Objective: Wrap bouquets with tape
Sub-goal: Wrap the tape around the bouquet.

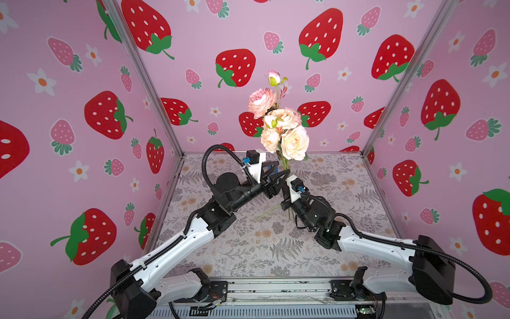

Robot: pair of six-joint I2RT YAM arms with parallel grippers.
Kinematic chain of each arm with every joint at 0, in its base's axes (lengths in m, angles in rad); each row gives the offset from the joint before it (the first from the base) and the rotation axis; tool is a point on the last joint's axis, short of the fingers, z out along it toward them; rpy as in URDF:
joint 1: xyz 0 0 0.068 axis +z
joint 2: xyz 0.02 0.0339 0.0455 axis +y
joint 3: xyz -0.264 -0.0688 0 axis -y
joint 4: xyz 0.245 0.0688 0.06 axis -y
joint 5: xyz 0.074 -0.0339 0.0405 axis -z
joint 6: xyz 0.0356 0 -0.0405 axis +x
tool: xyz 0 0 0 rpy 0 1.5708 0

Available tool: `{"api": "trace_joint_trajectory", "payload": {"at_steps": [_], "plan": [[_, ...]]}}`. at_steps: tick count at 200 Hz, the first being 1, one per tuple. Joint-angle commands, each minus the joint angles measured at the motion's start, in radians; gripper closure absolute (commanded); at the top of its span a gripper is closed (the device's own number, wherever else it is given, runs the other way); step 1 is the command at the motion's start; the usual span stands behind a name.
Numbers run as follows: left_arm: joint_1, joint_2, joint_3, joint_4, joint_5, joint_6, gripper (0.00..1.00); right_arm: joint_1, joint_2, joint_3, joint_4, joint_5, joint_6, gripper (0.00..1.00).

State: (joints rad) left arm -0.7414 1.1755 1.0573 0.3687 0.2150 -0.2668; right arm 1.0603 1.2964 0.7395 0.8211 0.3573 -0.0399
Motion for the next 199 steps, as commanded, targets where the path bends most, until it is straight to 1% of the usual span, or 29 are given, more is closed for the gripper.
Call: {"api": "trace_joint_trajectory", "payload": {"at_steps": [1,37,47,54,58,65,70,76,78,80,84,92,97,103,111,126,134,139,143,173,187,199], "plan": [[-0.004,0.015,0.042,0.018,0.004,-0.018,0.40,0.006,-0.006,0.035,0.022,-0.018,-0.002,1.00],[-0.005,0.033,0.059,0.060,-0.017,-0.044,0.48,0.012,0.006,0.037,0.009,-0.013,-0.009,1.00],[-0.006,0.036,0.059,0.080,-0.016,-0.052,0.54,0.013,0.011,0.038,0.005,-0.008,-0.009,1.00],[-0.006,0.039,0.062,0.086,-0.017,-0.059,0.60,0.013,0.014,0.041,0.001,-0.009,-0.009,1.00],[-0.006,0.040,0.065,0.086,-0.016,-0.064,0.67,0.014,0.017,0.042,0.000,-0.008,-0.009,1.00],[-0.006,0.044,0.071,0.083,-0.007,-0.062,0.76,0.015,0.021,0.043,0.000,-0.005,-0.012,1.00],[-0.006,0.047,0.076,0.077,-0.001,-0.057,0.83,0.016,0.023,0.044,0.001,-0.004,-0.015,0.98],[-0.006,0.050,0.084,0.066,0.007,-0.051,0.91,0.017,0.023,0.044,-0.002,-0.009,-0.024,0.92],[-0.006,0.050,0.087,0.062,0.010,-0.048,0.93,0.018,0.022,0.044,-0.002,-0.012,-0.029,0.89],[-0.006,0.050,0.088,0.057,0.013,-0.045,0.97,0.018,0.023,0.043,-0.002,-0.015,-0.033,0.86],[-0.006,0.050,0.094,0.045,0.017,-0.036,1.00,0.019,0.021,0.042,-0.002,-0.018,-0.043,0.80],[-0.006,0.048,0.101,0.022,0.018,-0.014,1.00,0.020,0.015,0.034,-0.002,-0.023,-0.060,0.64],[-0.006,0.044,0.105,0.010,0.021,0.004,1.00,0.020,0.010,0.027,-0.005,-0.031,-0.073,0.56],[-0.006,0.039,0.107,-0.001,0.036,0.032,1.00,0.020,-0.001,0.018,-0.010,-0.039,-0.087,0.50],[-0.004,0.031,0.111,-0.021,0.054,0.079,1.00,0.021,-0.018,0.005,-0.025,-0.056,-0.106,0.37],[-0.001,0.019,0.137,-0.101,0.035,0.145,1.00,0.020,-0.055,-0.018,-0.075,-0.090,-0.136,0.16],[0.004,0.010,0.146,-0.134,0.028,0.175,1.00,0.019,-0.078,-0.035,-0.101,-0.116,-0.153,0.06],[0.008,0.005,0.150,-0.145,0.024,0.189,1.00,0.018,-0.093,-0.046,-0.117,-0.136,-0.166,0.02],[0.010,-0.001,0.148,-0.149,0.021,0.200,1.00,0.018,-0.104,-0.052,-0.133,-0.148,-0.173,0.00],[0.021,-0.040,0.123,-0.139,-0.024,0.250,1.00,0.018,-0.196,-0.093,-0.228,-0.211,-0.198,0.00],[0.025,-0.055,0.109,-0.130,-0.053,0.260,1.00,0.018,-0.228,-0.091,-0.267,-0.228,-0.179,0.00],[0.028,-0.066,0.096,-0.114,-0.071,0.264,1.00,0.018,-0.257,-0.096,-0.296,-0.281,-0.163,0.00]]}}
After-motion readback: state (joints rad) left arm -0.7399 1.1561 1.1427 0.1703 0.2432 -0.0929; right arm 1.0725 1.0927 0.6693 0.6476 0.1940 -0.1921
